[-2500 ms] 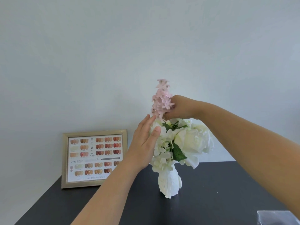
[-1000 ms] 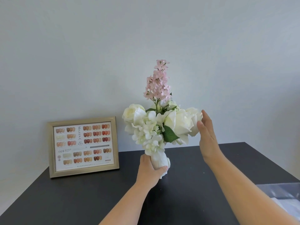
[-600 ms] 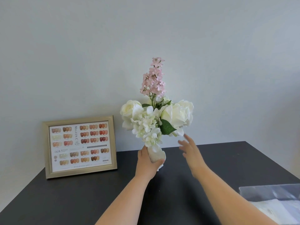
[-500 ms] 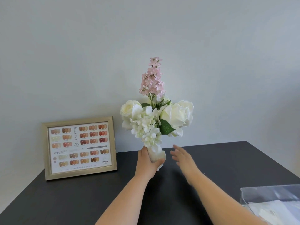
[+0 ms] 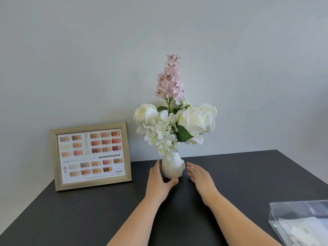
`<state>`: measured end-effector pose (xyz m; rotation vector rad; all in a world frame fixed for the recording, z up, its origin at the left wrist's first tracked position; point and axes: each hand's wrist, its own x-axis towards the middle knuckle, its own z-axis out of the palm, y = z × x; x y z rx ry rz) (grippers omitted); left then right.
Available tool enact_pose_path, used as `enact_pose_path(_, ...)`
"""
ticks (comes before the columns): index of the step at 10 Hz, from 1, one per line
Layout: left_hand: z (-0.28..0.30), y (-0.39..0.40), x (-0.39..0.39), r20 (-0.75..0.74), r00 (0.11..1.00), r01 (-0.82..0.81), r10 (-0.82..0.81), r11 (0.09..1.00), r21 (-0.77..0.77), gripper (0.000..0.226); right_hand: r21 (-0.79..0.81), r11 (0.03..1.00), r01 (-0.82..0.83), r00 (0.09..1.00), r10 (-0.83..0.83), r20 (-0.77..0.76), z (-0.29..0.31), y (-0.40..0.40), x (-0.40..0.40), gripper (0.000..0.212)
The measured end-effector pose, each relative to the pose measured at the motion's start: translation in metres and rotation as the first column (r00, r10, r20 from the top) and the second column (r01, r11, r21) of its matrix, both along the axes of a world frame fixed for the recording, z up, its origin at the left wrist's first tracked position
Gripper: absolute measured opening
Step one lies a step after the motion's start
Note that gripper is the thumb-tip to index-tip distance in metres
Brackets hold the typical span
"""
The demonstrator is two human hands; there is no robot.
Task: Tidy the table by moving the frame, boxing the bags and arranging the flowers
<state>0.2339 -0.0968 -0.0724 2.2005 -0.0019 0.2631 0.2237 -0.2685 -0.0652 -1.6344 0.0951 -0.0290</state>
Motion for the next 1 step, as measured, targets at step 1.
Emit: enact_pose_path(1, -0.0028, 0.0017, -0.0157, 0.015, 1.000, 0.003, -0.005, 0.996, 0.085, 0.103, -0.073, 0.993, 0.088, 0.995, -0.084, 0.047, -0.0017, -0.0014, -0.0097, 0.025)
